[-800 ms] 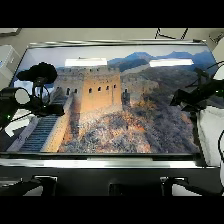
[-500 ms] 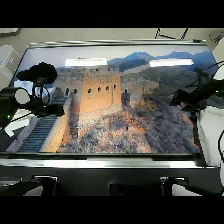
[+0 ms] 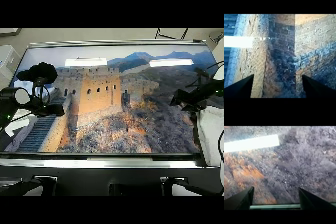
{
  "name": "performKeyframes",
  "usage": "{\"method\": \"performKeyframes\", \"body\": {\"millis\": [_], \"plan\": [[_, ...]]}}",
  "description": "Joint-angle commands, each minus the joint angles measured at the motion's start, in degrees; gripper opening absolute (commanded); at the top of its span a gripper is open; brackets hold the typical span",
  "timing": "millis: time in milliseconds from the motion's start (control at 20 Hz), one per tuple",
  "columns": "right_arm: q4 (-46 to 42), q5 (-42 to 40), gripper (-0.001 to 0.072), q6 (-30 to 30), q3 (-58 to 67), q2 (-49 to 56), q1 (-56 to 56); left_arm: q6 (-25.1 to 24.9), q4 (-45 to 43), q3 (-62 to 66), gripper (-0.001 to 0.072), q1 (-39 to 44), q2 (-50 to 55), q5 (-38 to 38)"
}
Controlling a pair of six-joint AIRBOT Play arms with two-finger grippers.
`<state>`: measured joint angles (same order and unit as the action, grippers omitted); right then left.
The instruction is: Fold the clothes and pants, and hang the long-sleeved shirts on hangers.
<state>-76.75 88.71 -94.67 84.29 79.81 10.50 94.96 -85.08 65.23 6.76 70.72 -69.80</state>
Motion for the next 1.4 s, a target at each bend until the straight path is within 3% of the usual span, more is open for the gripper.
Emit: {"method": "performKeyframes", "body": {"millis": [0,100,650,700,750,900,950,1000,1050,1100,1200,1350], "plan": [[0.0,-7.0,0.0620,0.0,0.0,0.0,0.0,0.3,0.0,0.0,0.0713,0.0,0.0,0.0],[0.0,-10.7,0.0620,0.0,0.0,0.0,0.0,1.7,0.1,0.0,0.0713,0.2,0.0,2.7],[-0.3,-23.7,0.0619,0.7,0.0,0.0,-0.1,3.7,1.6,0.5,0.0710,0.0,-0.1,37.0],[-0.6,-23.4,0.0619,0.7,0.0,0.1,-0.1,3.7,-2.1,2.1,0.0571,-1.6,-0.1,37.6],[-0.8,-22.9,0.0619,0.7,0.0,0.2,0.0,3.7,-6.0,4.0,0.0385,-4.2,-0.2,37.0],[-0.9,-20.2,0.0619,1.1,-0.1,0.5,-0.1,3.8,-8.8,11.0,0.0367,-17.8,-0.2,32.5],[-0.9,-19.6,0.0619,1.1,-0.3,0.5,-0.1,5.9,-8.8,12.3,0.0368,-22.7,-0.2,30.3],[-0.9,-19.6,0.0619,1.1,-0.7,0.5,-0.1,7.5,-8.7,12.3,0.0432,-27.1,-0.2,28.5],[-0.9,-19.8,0.0619,1.1,-1.3,0.5,-0.1,8.3,-8.2,12.0,0.0665,-30.7,0.3,26.2],[-0.9,-19.9,0.0619,1.1,-2.1,0.5,-0.1,10.0,-6.0,11.6,0.0720,-34.3,1.5,22.2],[-0.9,-20.0,0.0618,1.1,-3.8,0.5,-0.1,10.3,1.8,10.7,0.0720,-40.2,5.3,13.7],[-0.9,-19.7,0.0619,1.1,-6.6,0.5,-0.1,8.9,17.8,9.3,0.0720,-45.5,12.0,12.3]]}}
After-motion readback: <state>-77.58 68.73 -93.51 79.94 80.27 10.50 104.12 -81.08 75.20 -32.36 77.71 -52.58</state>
